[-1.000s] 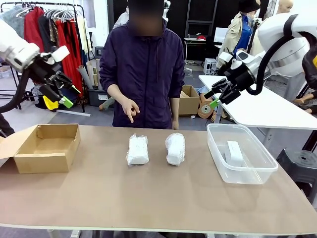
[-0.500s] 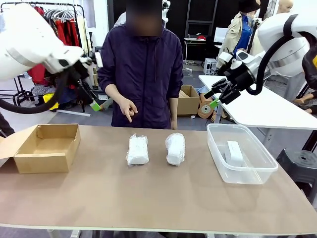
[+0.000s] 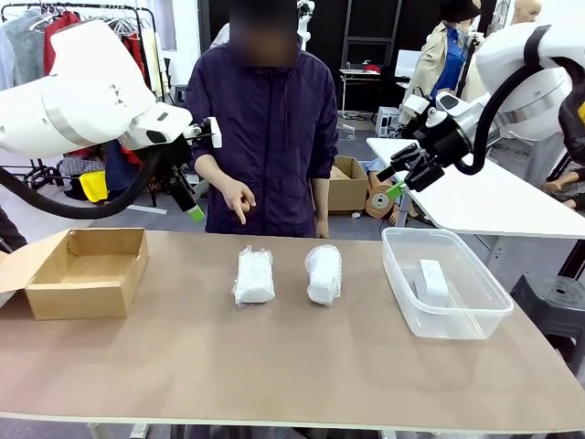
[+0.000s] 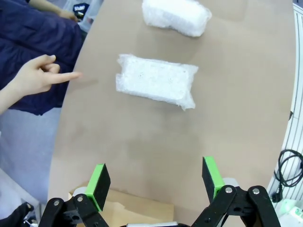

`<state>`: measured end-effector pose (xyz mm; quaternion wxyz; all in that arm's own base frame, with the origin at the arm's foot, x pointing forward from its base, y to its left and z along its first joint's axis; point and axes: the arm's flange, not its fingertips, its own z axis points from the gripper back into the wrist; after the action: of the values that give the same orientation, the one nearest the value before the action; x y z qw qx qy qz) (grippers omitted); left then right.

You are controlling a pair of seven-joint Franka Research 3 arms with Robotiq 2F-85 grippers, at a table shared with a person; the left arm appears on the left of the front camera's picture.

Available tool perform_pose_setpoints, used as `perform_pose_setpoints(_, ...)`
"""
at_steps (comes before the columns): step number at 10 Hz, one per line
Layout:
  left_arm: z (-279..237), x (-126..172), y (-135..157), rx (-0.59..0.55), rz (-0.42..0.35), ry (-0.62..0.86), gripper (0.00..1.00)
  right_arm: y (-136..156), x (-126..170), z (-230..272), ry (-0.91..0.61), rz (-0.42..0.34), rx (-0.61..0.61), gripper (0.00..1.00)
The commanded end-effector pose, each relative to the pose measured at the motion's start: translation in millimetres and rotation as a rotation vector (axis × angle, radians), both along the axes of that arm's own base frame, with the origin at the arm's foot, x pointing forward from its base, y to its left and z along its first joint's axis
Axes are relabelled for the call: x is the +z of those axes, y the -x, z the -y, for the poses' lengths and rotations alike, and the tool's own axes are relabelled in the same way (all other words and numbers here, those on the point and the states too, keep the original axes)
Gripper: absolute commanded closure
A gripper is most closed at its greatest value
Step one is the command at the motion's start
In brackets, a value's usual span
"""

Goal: Separate and place wrapped and unwrapped clocks.
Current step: Pick up the Digital clock indicated by the person.

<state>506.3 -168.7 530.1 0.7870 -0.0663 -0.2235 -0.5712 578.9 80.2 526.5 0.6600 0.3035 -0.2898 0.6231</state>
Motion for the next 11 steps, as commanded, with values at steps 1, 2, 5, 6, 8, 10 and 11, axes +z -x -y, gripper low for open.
perform_pose_setpoints(1,-7.1,3.7,-0.6,0.017,-0.002,0.005,0.0,2.0,2.4,-0.1,0.005,0.004,0.001,0.0)
perform_pose_setpoints(2,-7.1,3.7,-0.6,0.017,-0.002,0.005,0.0,2.0,2.4,-0.1,0.005,0.004,0.001,0.0)
perform_pose_setpoints(5,-7.1,3.7,-0.6,0.017,-0.002,0.005,0.0,2.0,2.4,-0.1,0.005,0.004,0.001,0.0)
perform_pose_setpoints(6,-7.1,3.7,-0.6,0.017,-0.002,0.005,0.0,2.0,2.4,-0.1,0.005,0.004,0.001,0.0)
perform_pose_setpoints(8,-7.1,3.7,-0.6,0.017,-0.002,0.005,0.0,2.0,2.4,-0.1,0.005,0.004,0.001,0.0)
perform_pose_setpoints(10,22.7,-5.0,-18.3,0.06,-0.083,0.044,0.0,2.0,2.4,-0.1,0.005,0.004,0.001,0.0)
perform_pose_setpoints(11,42.1,-13.2,-26.8,0.14,-0.145,0.041,0.0,2.0,2.4,-0.1,0.005,0.004,0.001,0.0)
